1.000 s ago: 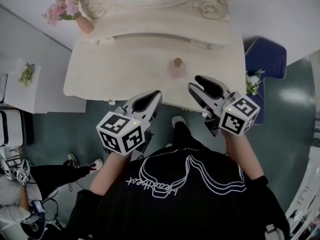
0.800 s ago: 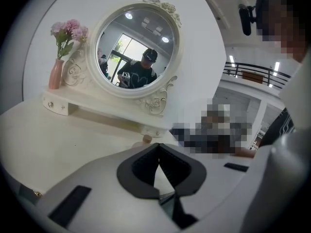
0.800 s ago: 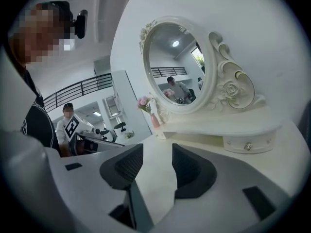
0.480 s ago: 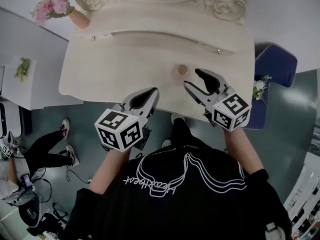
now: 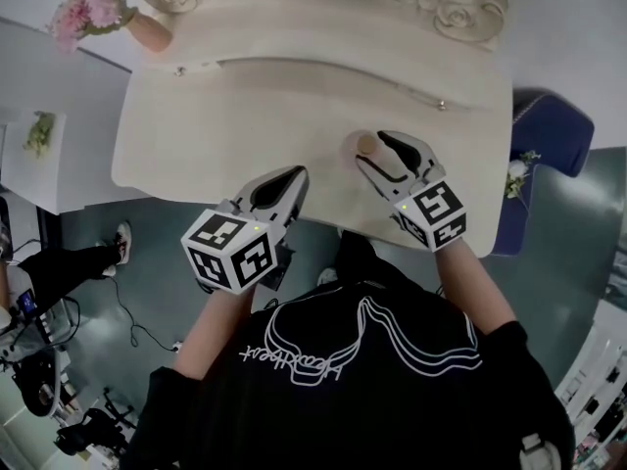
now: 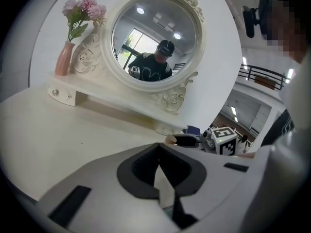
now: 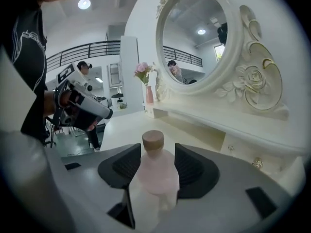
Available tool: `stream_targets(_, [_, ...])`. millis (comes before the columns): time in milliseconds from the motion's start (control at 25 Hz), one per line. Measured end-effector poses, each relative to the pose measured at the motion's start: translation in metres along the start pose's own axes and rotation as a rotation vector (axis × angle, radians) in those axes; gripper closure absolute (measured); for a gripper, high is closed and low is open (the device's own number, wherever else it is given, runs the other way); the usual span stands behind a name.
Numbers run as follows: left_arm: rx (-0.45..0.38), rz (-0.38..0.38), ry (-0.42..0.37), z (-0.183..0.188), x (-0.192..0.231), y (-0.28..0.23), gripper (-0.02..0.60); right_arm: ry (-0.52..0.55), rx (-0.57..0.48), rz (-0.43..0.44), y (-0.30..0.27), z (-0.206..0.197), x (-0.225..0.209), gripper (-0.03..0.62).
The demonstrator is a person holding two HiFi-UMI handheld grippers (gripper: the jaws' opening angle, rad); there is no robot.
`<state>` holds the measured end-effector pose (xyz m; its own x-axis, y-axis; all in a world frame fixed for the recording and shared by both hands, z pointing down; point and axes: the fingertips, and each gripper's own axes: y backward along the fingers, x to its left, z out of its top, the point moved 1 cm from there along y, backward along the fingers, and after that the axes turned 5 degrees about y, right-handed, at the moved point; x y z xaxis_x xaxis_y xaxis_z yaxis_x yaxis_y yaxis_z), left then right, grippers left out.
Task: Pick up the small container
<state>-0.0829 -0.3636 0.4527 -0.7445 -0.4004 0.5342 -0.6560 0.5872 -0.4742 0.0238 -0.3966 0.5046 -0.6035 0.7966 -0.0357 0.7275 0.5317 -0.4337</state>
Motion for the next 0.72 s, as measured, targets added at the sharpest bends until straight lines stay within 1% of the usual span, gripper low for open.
stream_targets(80, [0.003, 0.004, 0.010, -0.0007, 0.0039, -0.0013, 0.580, 0.029, 0.012, -0.008, -0.0040, -0.0023, 0.0001, 0.397])
stream_targets(240, [0.010, -0.001, 0.018, -0.0016, 0.0078, -0.0040, 0.580, 0.052, 0.006, -0.016, -0.0097, -0.0013, 0.0015, 0.406])
stream_targets(520, [0.016, -0.004, 0.020, -0.0029, 0.0099, -0.0038, 0.580, 0.046, -0.020, -0.036, -0.0089, 0.0024, 0.0027, 0.445])
stream_targets(720, [0.020, -0.002, 0.019, -0.0064, 0.0097, -0.0030, 0.580, 0.053, -0.024, -0.049, -0.0082, 0.0010, 0.0025, 0.454])
